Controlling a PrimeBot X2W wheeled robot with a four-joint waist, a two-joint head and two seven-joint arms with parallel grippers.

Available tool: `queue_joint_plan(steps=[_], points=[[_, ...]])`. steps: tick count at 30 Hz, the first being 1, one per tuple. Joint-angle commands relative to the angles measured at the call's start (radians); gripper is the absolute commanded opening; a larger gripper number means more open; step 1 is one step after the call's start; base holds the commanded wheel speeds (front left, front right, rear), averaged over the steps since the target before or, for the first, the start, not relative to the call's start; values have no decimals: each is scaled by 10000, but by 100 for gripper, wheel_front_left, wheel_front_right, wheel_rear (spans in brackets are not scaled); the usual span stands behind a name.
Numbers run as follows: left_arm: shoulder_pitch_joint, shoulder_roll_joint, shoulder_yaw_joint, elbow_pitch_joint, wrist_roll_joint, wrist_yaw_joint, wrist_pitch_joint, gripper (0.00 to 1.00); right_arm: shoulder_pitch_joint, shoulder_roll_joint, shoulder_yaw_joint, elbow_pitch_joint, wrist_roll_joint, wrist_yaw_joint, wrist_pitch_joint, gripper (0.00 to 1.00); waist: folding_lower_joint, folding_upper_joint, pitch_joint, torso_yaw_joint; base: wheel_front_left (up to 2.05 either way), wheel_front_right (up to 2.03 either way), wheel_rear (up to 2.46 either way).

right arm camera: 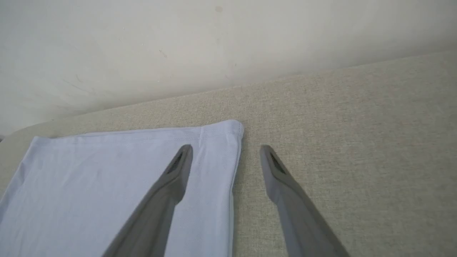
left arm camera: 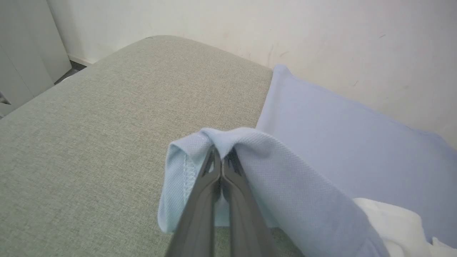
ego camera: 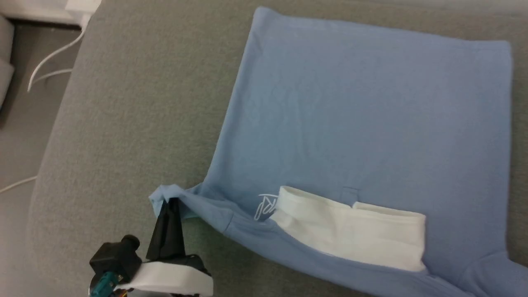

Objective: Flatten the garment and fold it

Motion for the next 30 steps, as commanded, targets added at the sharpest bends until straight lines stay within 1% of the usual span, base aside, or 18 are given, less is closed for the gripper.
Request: queue_joint_plan(steps=[1, 6, 9, 14, 17, 18, 19, 21, 25, 28, 30], points=[[-197, -56, -42, -87, 114, -63, -92, 0, -293, -82, 125, 158, 78, -9, 228, 100, -3, -1, 947, 904, 0, 0, 0], [-463, -219, -197, -286, 28, -190, -324, 0, -1508, -421, 712, 943, 82, -9, 1698, 100, -3, -1, 1385, 1185, 0, 0, 0], [-548, -259, -250, -316, 10, -233, -413, 0, -1979, -513, 950, 1334, -159, -9, 2391, 100, -3, -1, 1553, 1236, 0, 0, 0], [-654, -192, -347, -201, 219, -162, -419, 0, -2363, -591, 1058, 2198, -824, -9, 3333, 100, -3, -1, 1693, 1251, 0, 0, 0], [-704, -191, -380, -133, 266, -128, -427, 0, -2384, -467, 1046, 2734, -1035, -9, 4144, 100, -3, -1, 1678, 1261, 0, 0, 0], [-713, -196, -384, -116, 270, -116, -434, 0, -2371, -414, 1050, 2834, -1084, -9, 4343, 41, -3, -1, 1661, 1259, 0, 0, 0], [-720, -201, -388, -101, 270, -106, -438, 0, -2363, -371, 1024, 2904, -1112, -9, 4458, 0, -3, -1, 1645, 1256, 0, 0, 0], [-741, -162, -401, -40, 344, -66, -432, 0, -2332, -252, 971, 3033, -1135, -9, 4661, 0, -3, -1, 1581, 1242, 0, 0, 0], [-766, -91, -414, 95, 445, 19, -365, 0, -2355, -25, 938, 2984, -1140, -9, 4707, 0, -3, -1, 1336, 1204, 0, 0, 0], [-738, -41, -378, 170, 424, 54, -306, 0, -2396, 48, 1145, 2681, -1183, -9, 4609, 0, -3, -1, 1003, 1144, 0, 0, 0], [-684, 6, -340, 216, 403, 83, -260, 0, -2400, 20, 1472, 2231, -1194, -9, 4479, 0, -3, -1, 702, 1073, 0, 0, 0]])
